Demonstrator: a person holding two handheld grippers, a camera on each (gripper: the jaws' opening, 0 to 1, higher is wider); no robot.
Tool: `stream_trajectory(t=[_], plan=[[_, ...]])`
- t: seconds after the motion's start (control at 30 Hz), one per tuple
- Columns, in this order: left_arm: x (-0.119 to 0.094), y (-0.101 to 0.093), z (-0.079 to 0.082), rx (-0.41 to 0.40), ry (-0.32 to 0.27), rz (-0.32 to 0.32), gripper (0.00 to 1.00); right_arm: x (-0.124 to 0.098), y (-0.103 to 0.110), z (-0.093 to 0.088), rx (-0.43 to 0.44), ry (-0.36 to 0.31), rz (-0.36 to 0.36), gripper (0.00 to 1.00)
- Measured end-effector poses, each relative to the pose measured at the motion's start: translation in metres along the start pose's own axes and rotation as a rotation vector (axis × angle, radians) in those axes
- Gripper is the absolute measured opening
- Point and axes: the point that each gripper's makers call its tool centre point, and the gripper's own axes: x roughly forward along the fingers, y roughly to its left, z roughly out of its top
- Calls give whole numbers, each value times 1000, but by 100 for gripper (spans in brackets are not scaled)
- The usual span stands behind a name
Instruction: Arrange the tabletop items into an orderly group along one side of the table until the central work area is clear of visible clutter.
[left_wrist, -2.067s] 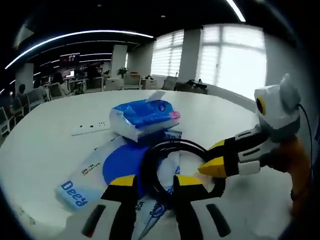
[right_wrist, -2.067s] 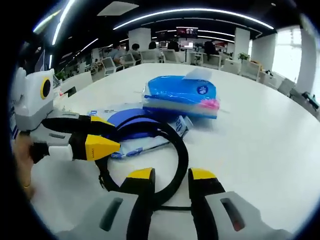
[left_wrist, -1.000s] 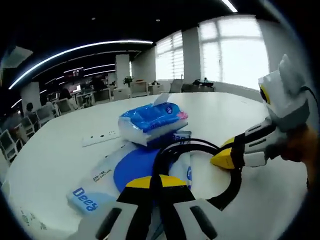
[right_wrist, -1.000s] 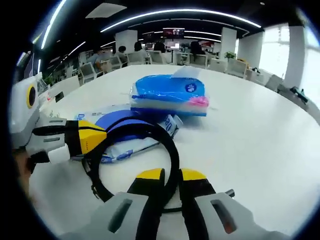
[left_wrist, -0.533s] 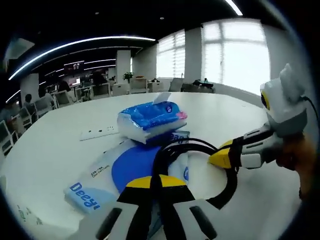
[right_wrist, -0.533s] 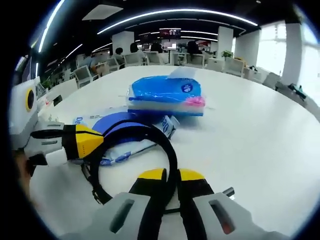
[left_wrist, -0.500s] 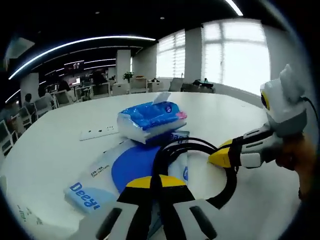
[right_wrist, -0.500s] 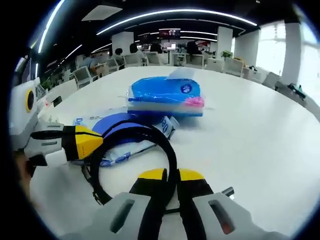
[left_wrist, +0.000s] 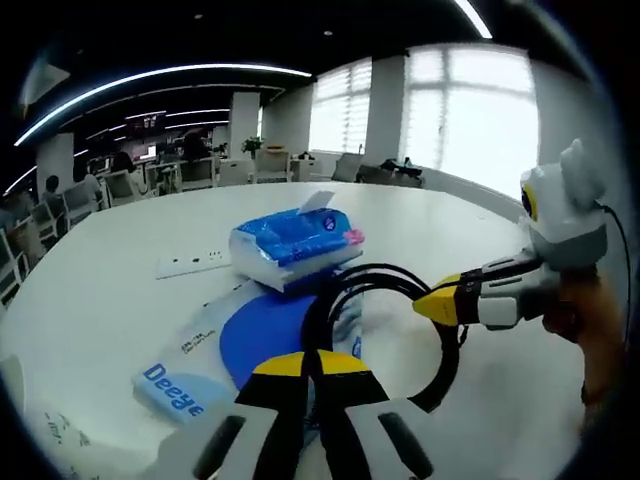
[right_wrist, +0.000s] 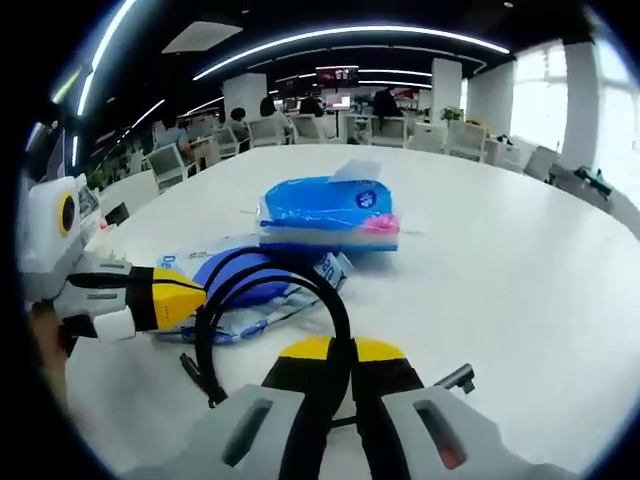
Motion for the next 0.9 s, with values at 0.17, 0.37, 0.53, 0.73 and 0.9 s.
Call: stream_trajectory(t=[0.17,0.37,0.53,0.73,0.9], plan=[[-5,0,3,-3,-3,-4,0,-5,1,5,3,-15,10,2],[-10,0,8,-12,-8,-16,0,-11,4,11,6,-32,22,2],[-23,-1,19,-12,-17,-26,0,-25,9,23,18,-61,46,2],[-38,-8,25,-12,-26,-51,0,-37,11,31,25,-77,62,2],[-44,-15,31,11,-41,-65,0,-45,6,35,28,-89,59,2]])
